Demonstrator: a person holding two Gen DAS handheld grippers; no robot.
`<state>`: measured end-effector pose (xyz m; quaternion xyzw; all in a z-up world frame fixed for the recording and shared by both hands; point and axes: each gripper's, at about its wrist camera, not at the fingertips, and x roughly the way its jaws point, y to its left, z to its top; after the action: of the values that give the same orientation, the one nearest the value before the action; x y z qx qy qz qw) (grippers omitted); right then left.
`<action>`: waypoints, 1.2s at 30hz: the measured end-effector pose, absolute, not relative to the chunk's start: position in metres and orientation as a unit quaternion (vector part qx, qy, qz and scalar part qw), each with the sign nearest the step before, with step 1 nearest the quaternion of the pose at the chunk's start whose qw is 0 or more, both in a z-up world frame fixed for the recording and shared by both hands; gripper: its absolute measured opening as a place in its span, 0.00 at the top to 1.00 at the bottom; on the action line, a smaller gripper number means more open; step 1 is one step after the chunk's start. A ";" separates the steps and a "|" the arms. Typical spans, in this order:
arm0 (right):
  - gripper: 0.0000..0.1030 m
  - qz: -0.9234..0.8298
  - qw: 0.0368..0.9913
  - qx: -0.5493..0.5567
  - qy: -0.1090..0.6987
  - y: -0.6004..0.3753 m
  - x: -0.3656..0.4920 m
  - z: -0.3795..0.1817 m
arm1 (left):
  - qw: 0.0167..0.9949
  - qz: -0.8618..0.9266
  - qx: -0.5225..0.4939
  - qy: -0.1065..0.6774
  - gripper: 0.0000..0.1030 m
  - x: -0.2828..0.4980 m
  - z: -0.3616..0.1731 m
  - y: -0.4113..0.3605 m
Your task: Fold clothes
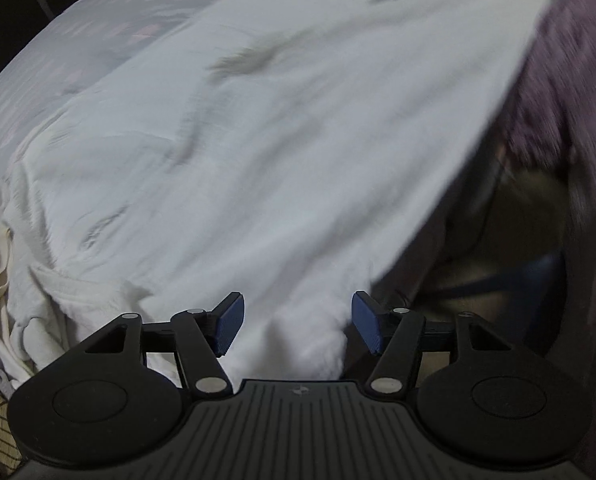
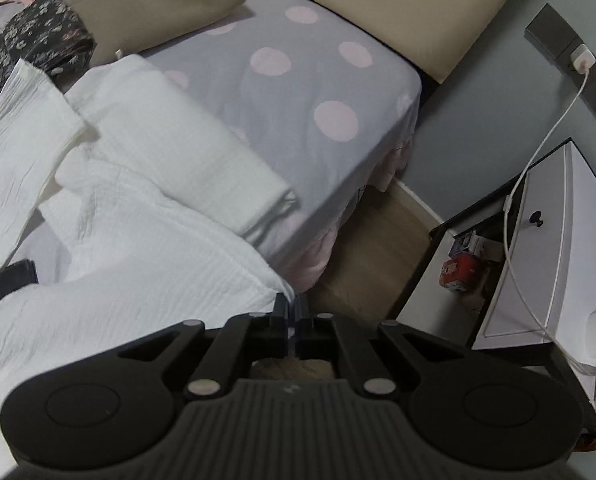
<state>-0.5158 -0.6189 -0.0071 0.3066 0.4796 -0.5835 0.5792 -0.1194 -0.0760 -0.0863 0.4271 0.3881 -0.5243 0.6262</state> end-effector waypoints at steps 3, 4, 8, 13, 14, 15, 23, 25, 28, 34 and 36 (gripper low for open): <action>0.98 -0.580 0.587 0.306 0.474 -0.619 -0.513 -0.001 | 0.616 -0.515 0.474 0.360 0.41 -0.134 -0.100 -0.073; 0.98 -0.579 0.590 0.305 0.473 -0.619 -0.511 0.001 | 0.613 -0.509 0.494 0.348 0.41 -0.138 -0.105 -0.072; 0.97 -0.577 0.602 0.301 0.462 -0.619 -0.505 0.011 | 0.593 -0.489 0.560 0.309 0.41 -0.155 -0.129 -0.067; 0.97 -0.575 0.615 0.296 0.452 -0.619 -0.499 0.020 | 0.592 -0.453 0.612 0.267 0.74 -0.162 -0.151 -0.068; 0.97 -0.574 0.616 0.295 0.452 -0.619 -0.499 0.021 | 0.601 -0.452 0.596 0.282 0.82 -0.155 -0.145 -0.067; 0.97 -0.573 0.618 0.295 0.451 -0.618 -0.498 0.022 | 0.616 -0.452 0.573 0.298 0.86 -0.146 -0.135 -0.066; 0.97 -0.570 0.635 0.301 0.427 -0.614 -0.501 0.034 | 0.729 -0.428 0.438 0.305 0.90 -0.100 -0.033 -0.040; 0.97 -0.568 0.644 0.299 0.417 -0.616 -0.496 0.041 | 0.748 -0.423 0.418 0.295 0.90 -0.089 -0.007 -0.039; 0.97 -0.566 0.660 0.292 0.399 -0.622 -0.482 0.052 | 0.771 -0.420 0.381 0.290 0.91 -0.064 0.024 -0.049; 0.97 -0.559 0.688 0.266 0.379 -0.653 -0.428 0.064 | 0.786 -0.404 0.366 0.292 0.91 -0.009 0.039 -0.100; 0.97 -0.556 0.694 0.260 0.377 -0.666 -0.404 0.063 | 0.786 -0.394 0.369 0.303 0.91 0.015 0.035 -0.117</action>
<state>-0.4039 -0.6663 0.0627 0.2597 0.3766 -0.5557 0.6942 0.0153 -0.1174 0.0348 0.3689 0.3031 -0.3936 0.7856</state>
